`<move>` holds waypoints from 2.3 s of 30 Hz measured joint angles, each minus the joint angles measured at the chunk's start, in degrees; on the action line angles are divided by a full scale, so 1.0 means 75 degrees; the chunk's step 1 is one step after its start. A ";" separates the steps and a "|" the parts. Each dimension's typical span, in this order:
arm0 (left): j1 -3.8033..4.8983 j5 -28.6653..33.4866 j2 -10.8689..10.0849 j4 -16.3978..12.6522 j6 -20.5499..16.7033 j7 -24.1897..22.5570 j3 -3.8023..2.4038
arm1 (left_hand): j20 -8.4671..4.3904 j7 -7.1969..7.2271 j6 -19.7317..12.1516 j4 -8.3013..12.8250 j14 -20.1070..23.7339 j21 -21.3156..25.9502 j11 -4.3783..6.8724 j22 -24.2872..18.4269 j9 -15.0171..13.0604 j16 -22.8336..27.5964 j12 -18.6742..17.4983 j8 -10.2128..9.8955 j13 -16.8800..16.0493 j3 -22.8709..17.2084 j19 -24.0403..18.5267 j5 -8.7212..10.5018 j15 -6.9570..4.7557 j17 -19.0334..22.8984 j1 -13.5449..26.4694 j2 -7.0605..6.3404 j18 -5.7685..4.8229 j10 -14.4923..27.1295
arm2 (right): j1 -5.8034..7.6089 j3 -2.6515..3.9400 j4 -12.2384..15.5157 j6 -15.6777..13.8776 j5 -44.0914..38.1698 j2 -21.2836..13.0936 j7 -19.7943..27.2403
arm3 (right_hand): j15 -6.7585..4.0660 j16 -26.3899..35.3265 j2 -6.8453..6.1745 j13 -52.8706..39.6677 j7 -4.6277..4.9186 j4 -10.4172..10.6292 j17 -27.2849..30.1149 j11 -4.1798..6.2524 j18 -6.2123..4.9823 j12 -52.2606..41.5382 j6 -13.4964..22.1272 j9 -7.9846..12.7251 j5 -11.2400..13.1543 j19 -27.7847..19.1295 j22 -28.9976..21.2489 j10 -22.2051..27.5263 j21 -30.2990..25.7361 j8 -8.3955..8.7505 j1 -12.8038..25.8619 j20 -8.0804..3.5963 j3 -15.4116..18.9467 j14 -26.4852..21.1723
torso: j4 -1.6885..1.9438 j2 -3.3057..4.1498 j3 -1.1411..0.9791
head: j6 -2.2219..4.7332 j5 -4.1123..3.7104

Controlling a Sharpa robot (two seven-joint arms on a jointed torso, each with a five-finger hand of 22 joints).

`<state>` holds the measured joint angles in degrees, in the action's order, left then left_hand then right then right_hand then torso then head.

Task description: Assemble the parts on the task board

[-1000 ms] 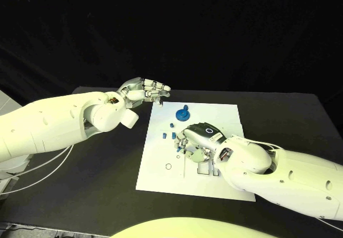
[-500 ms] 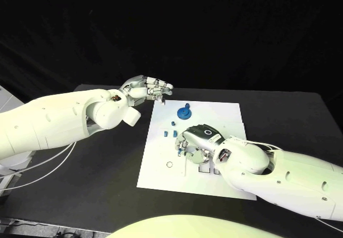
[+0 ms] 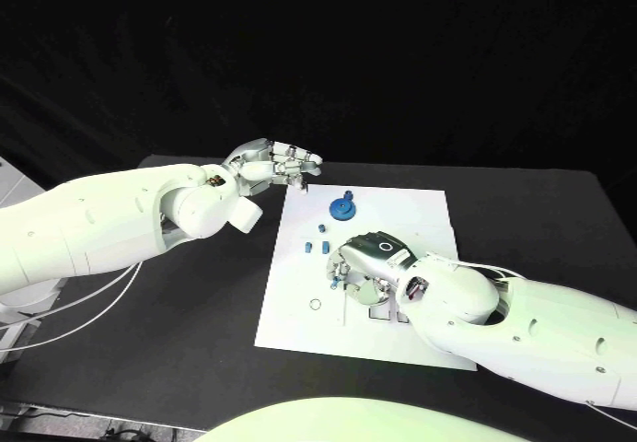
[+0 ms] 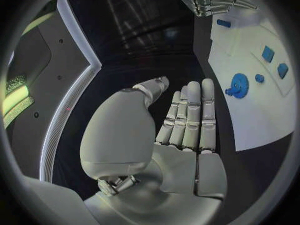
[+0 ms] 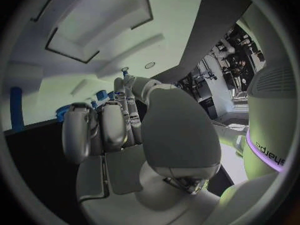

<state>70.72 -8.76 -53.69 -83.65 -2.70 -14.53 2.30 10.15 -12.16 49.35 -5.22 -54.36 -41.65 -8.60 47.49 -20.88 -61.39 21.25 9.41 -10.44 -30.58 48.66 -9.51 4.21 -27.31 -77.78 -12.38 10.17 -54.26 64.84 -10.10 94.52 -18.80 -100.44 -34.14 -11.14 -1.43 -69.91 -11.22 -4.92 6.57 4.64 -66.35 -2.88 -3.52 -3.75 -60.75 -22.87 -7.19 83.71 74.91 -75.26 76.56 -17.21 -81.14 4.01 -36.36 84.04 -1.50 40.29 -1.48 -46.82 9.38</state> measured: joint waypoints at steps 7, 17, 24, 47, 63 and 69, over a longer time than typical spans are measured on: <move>0.0000 0.0005 -0.0001 0.0001 0.0010 0.0005 0.0000 | 0.0000 0.0000 0.0000 0.0000 0.0000 0.0000 0.0000 0.0000 0.0000 0.0000 0.0000 0.0000 0.0000 0.0000 0.0000 0.0000 0.0000 0.0000 0.0000 0.0000 0.0000 0.0000 | -0.0003 -0.0005 -0.0037 0.0047 -0.0047 0.0009 -0.0009 | 0.0000 0.0000 -0.0008 -0.0003 -0.0001 0.0000 0.0001 -0.0001 0.0000 0.0000 0.0002 0.0000 0.0003 0.0000 -0.0001 0.0000 0.0000 0.0006 0.0007 0.0000 0.0000 0.0000 | 0.0000 0.0000 0.0000 | 0.0001 0.0005; 0.0000 0.0010 -0.0004 0.0001 0.0023 0.0010 0.0000 | 0.0000 0.0000 0.0000 0.0001 0.0000 0.0036 0.0000 -0.0018 -0.0001 0.0000 0.0000 0.0000 -0.0001 0.0000 -0.0001 0.0000 0.0000 -0.0001 0.0000 0.0000 0.0000 0.0000 | -0.0015 -0.0012 -0.0069 0.0094 -0.0099 0.0054 -0.0012 | 0.0000 0.0001 -0.0004 -0.0006 0.0016 0.0001 0.0002 -0.0002 0.0000 0.0013 -0.0015 0.0004 -0.0005 0.0000 0.0000 0.0000 0.0000 0.0021 -0.0014 0.0000 0.0001 0.0000 | 0.0005 0.0000 -0.0001 | 0.0000 0.0001; 0.0000 0.0012 -0.0006 -0.0003 0.0034 0.0013 0.0000 | -0.0001 0.0000 0.0000 0.0001 0.0000 0.0036 0.0000 -0.0018 -0.0001 0.0000 0.0000 0.0000 -0.0001 0.0000 -0.0001 0.0000 0.0000 -0.0001 0.0000 0.0000 0.0000 -0.0001 | -0.0030 -0.0017 -0.0097 0.0160 -0.0153 0.0091 -0.0022 | 0.0000 0.0001 0.0005 -0.0004 0.0016 0.0001 0.0002 -0.0003 0.0000 0.0016 -0.0015 0.0001 -0.0019 0.0000 0.0005 0.0001 -0.0001 -0.0007 -0.0023 0.0000 0.0001 0.0000 | 0.0005 0.0001 0.0004 | -0.0012 0.0000; 0.0000 0.0016 -0.0018 -0.0009 0.0081 0.0040 0.0000 | -0.0001 0.0000 0.0000 0.0001 0.0000 0.0036 0.0000 -0.0017 -0.0002 0.0000 0.0000 0.0000 -0.0001 -0.0001 -0.0001 0.0000 0.0000 -0.0001 -0.0001 0.0000 0.0000 -0.0001 | -0.0091 -0.0059 -0.0205 0.0277 -0.0324 0.0243 -0.0041 | 0.0111 0.0127 -0.0276 0.0126 0.0157 -0.0050 0.0330 -0.0212 0.0000 0.0002 0.0323 0.0060 -0.0064 -0.0226 0.0003 0.0861 -0.0716 0.0280 0.0408 0.0168 0.0033 -0.0001 | 0.0005 0.0004 0.0004 | -0.0039 0.0025; 0.0000 0.0016 -0.0035 -0.0009 0.0183 0.0115 0.0000 | 0.0027 0.0000 0.0000 0.0001 0.0000 0.0066 0.0028 -0.0044 0.0005 0.0000 0.0000 0.0000 -0.0001 -0.0001 0.0027 0.0000 0.0000 -0.0002 -0.0001 0.0000 -0.0001 0.0027 | -0.0131 -0.0087 0.0189 -0.0120 -0.0312 -0.0276 -0.0106 | 0.0232 0.0232 -0.0446 0.0156 0.0096 -0.0119 0.0688 -0.0385 -0.0122 -0.0023 0.0983 0.0258 -0.0003 -0.0427 0.0001 0.1787 -0.1321 0.0818 0.0574 0.0314 0.0301 0.0011 | 0.0001 0.0000 -0.0001 | -0.0029 0.0008; 0.0000 0.0017 -0.0046 0.0000 0.0213 0.0139 0.0000 | 0.0027 0.0001 0.0000 0.0000 0.0000 0.0065 0.0028 -0.0044 0.0005 0.0000 0.0000 0.0000 -0.0001 0.0000 0.0027 0.0000 0.0000 -0.0002 -0.0001 0.0000 -0.0001 0.0027 | 0.0018 -0.0002 0.0586 -0.0339 -0.0235 -0.0793 -0.0130 | 0.0232 0.0232 -0.0486 0.0152 0.0113 -0.0111 0.0726 -0.0394 -0.0121 -0.0062 0.1014 0.0278 -0.0002 -0.0427 0.0001 0.1848 -0.1348 0.0849 0.0534 0.0314 0.0393 0.0011 | -0.0002 -0.0007 0.0000 | 0.0027 -0.0055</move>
<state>70.72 -8.63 -54.03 -83.65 -1.10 -13.49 2.30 10.35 -12.16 49.36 -5.22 -54.36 -41.15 -8.39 47.16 -20.84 -61.39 21.25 9.41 -10.45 -30.58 48.86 -9.51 4.21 -27.32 -77.79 -12.38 10.17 -54.06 64.97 -10.11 98.91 -21.35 -102.21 -40.09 -12.11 0.31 -68.17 -14.86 -3.78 7.42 3.80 -60.90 -5.83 -4.43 -4.21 -53.15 -20.79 -7.21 80.51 74.91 -61.40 66.45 -10.85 -77.13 6.37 -33.41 84.13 -1.52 40.24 -1.48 -46.61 8.96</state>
